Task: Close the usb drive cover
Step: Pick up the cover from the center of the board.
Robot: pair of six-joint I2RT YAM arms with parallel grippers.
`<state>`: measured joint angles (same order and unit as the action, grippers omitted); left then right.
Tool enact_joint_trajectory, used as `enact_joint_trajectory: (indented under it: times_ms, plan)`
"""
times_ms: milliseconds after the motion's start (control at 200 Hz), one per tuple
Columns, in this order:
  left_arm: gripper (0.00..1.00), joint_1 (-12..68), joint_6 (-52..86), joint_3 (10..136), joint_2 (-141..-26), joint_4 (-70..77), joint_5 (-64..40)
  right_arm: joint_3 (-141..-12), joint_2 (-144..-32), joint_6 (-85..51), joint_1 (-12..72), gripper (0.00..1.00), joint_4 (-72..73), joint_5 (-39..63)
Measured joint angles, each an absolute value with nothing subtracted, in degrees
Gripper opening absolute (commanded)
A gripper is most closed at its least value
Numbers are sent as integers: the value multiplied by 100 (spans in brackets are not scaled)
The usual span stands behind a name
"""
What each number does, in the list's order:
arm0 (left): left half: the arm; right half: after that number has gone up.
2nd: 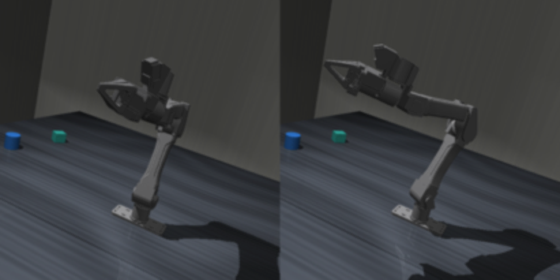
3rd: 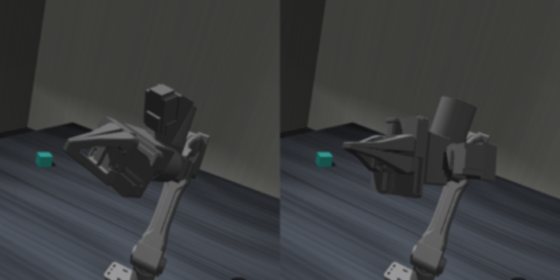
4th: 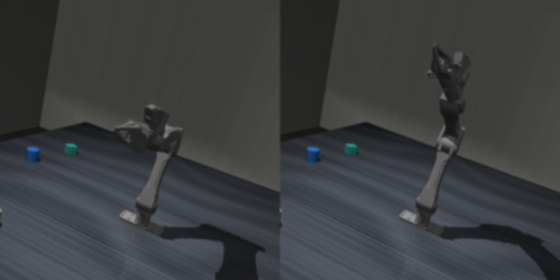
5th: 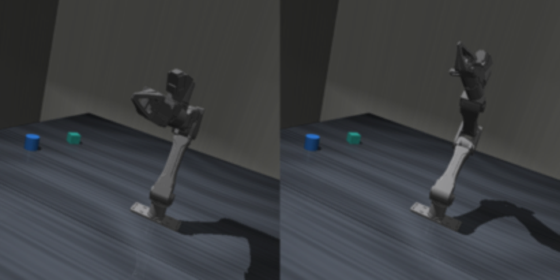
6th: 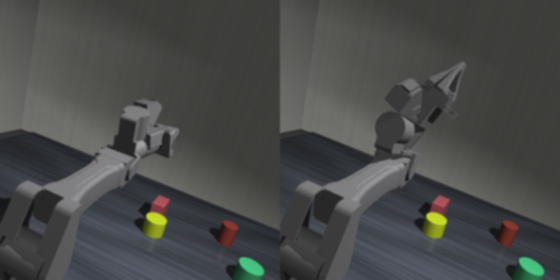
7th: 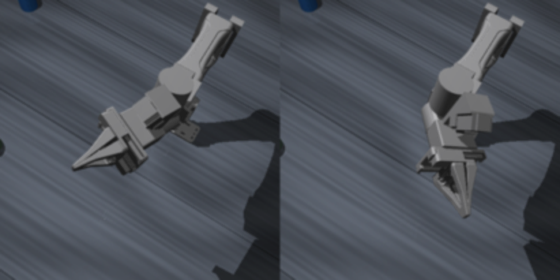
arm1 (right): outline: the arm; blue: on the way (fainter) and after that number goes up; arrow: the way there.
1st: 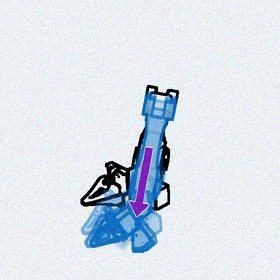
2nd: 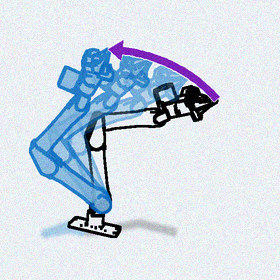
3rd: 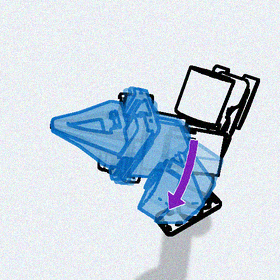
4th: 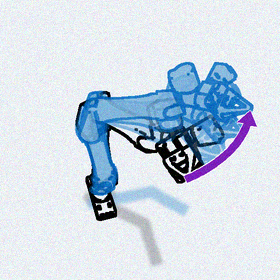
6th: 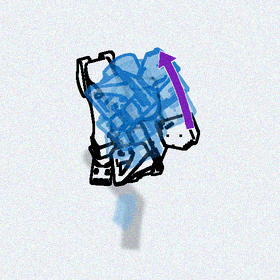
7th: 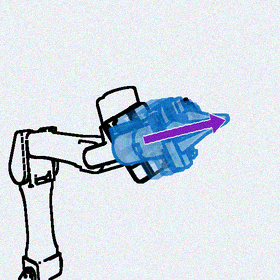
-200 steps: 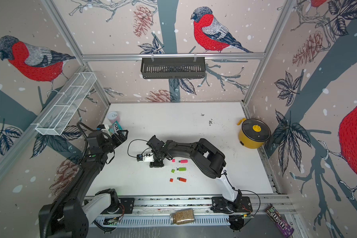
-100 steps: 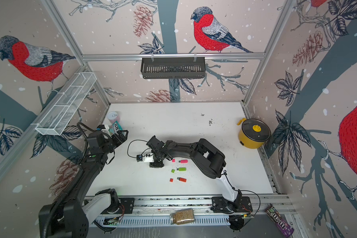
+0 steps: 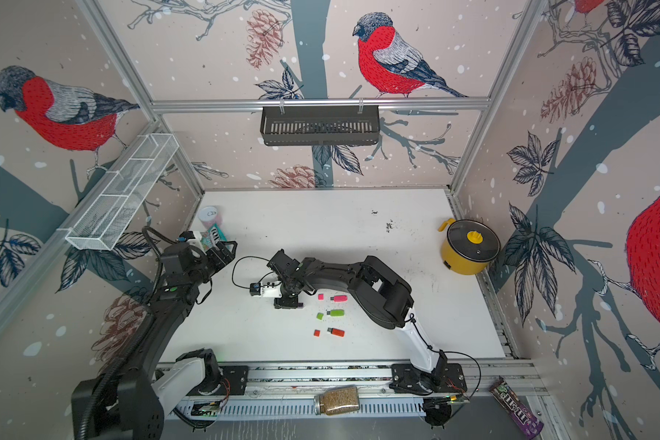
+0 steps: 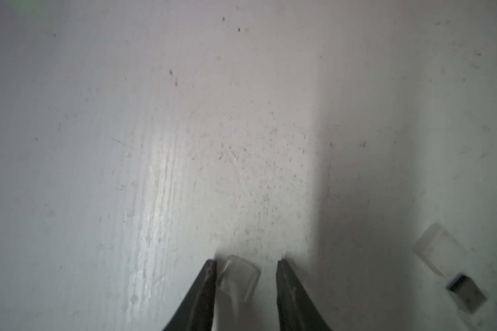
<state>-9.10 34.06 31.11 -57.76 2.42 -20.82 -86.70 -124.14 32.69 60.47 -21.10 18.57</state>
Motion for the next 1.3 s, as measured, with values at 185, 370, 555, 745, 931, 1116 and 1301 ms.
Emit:
enact_joint_trajectory:
  times_ms: [185, 370, 555, 745, 931, 1116, 1301]
  plan:
    - [86, -910, 3409, 3109, -5774, 242, -2082, -8735, -12436, 3096, 6058, 37, -2259, 1796]
    - [87, -910, 3415, 3100, -5771, 242, -2082, -8923, -12523, 2928, 6058, 42, -2488, 1758]
    - [87, -910, 3420, 3094, -5771, 242, -2082, -8989, -12534, 2720, 6066, 43, -2580, 1627]
    - [86, -910, 3428, 3087, -5815, 242, -2082, -8991, -12532, 2569, 6071, 40, -2604, 1564]
    - [86, -910, 3430, 3085, -5819, 242, -2084, -9041, -12554, 2499, 6095, 41, -2674, 1511]
    - [86, -910, 3444, 3076, -5819, 242, -2084, -9041, -12554, 2418, 6104, 36, -2687, 1468]
    - [86, -910, 3444, 3068, -5819, 242, -2084, -9054, -12562, 2421, 6121, 30, -2709, 1461]
